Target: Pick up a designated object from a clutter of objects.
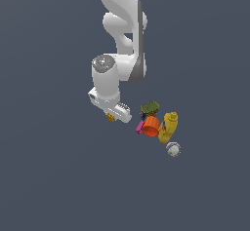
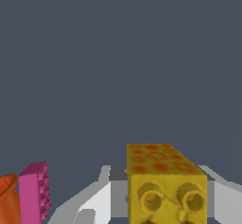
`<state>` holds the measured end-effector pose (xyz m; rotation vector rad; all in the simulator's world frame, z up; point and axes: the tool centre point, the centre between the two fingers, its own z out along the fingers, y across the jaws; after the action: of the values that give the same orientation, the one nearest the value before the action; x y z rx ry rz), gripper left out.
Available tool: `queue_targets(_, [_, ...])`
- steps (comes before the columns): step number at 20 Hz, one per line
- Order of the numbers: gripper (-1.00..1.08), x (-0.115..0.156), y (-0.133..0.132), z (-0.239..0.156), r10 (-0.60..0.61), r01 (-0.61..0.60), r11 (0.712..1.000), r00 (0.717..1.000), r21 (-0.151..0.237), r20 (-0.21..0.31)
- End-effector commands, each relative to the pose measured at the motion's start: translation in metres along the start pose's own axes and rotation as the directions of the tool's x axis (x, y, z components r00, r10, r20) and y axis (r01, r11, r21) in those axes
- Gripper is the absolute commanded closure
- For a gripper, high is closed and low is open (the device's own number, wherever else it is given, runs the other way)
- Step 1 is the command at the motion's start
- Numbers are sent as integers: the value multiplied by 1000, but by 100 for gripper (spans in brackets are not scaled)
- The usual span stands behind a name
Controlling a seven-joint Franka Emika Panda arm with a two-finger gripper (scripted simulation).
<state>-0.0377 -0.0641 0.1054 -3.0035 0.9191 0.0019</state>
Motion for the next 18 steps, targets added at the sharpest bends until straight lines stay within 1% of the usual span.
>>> queue_targets(1, [108, -10, -14, -22, 0, 0, 1000, 1000, 0, -1])
queue_targets(18, [108, -84, -123, -188, 0, 0, 1000, 1000, -3, -4])
